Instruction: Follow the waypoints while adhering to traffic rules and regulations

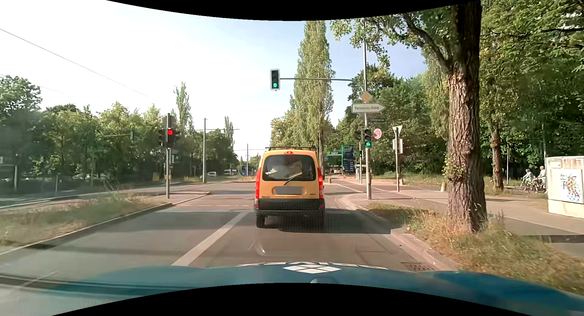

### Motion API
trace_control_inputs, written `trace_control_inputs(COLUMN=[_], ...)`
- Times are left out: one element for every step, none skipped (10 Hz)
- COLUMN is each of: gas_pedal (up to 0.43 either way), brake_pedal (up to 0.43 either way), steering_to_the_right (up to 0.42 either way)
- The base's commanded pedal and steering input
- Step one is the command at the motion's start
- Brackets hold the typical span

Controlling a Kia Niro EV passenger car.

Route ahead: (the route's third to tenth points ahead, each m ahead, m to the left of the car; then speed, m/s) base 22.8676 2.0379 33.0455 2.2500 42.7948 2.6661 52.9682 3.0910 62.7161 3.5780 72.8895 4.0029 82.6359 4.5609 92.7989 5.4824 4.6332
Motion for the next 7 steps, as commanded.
trace_control_inputs(gas_pedal=[0.0, 0.0, 0.0, 0.0, 0.0, 0.0, 0.0], brake_pedal=[0.091, 0.146, 0.189, 0.207, 0.207, 0.22, 0.22], steering_to_the_right=[-0.01, -0.01, -0.01, -0.009, -0.009, -0.009, -0.009])
